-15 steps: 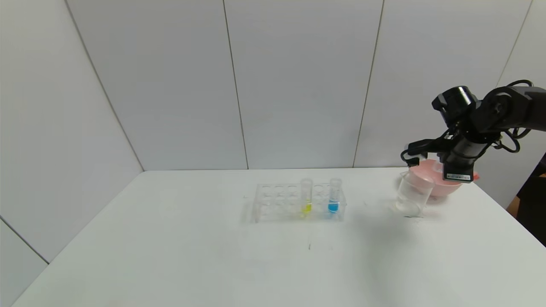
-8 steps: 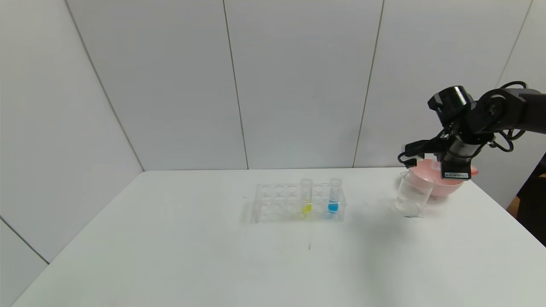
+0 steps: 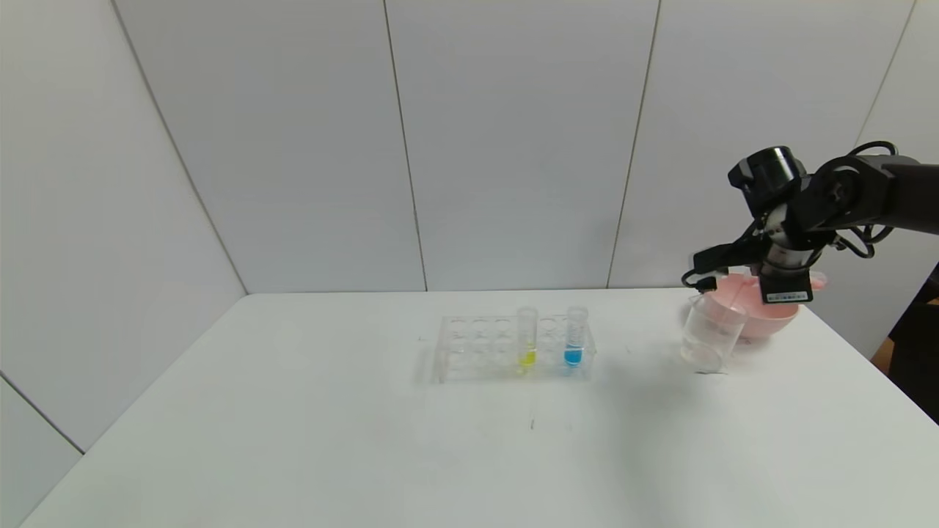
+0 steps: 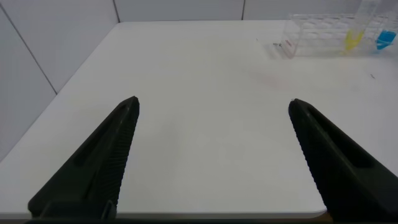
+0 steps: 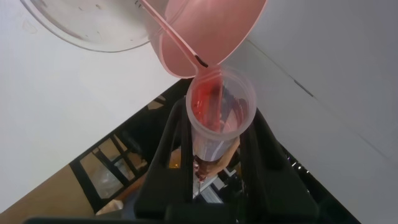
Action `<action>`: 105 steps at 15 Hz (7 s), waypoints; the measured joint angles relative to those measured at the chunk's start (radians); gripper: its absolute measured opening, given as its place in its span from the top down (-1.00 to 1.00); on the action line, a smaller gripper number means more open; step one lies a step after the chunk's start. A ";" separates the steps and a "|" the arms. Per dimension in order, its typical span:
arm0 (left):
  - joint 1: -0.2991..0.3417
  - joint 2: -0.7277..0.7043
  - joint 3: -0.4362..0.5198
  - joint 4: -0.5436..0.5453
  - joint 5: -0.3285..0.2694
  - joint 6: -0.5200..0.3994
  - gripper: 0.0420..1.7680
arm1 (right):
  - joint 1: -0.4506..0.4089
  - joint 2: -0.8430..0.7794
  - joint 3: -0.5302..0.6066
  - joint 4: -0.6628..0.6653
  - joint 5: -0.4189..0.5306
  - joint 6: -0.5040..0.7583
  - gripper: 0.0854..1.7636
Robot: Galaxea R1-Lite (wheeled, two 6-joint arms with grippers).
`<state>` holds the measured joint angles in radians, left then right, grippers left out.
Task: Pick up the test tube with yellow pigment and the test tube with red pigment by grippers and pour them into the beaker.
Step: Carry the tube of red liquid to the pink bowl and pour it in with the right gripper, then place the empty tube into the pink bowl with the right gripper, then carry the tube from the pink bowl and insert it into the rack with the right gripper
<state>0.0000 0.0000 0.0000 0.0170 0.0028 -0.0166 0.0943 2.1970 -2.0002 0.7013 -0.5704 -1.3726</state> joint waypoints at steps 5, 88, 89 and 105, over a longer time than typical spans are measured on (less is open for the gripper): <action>0.000 0.000 0.000 0.000 0.000 0.000 -0.94 | 0.009 0.003 0.000 -0.009 -0.029 -0.040 0.51; 0.000 0.000 0.000 0.000 0.000 0.000 -0.94 | -0.294 -0.018 0.788 -1.490 0.680 1.341 -0.52; 0.000 0.000 0.000 0.000 0.000 0.000 -0.94 | -0.290 -0.025 0.789 -1.483 0.680 1.341 -0.57; 0.000 0.000 0.000 0.000 0.000 0.000 -0.94 | 0.173 -0.568 1.273 -1.299 0.384 1.479 -0.89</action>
<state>0.0000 0.0000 0.0000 0.0170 0.0028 -0.0166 0.2670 1.6294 -0.7272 -0.5977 -0.1866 0.1060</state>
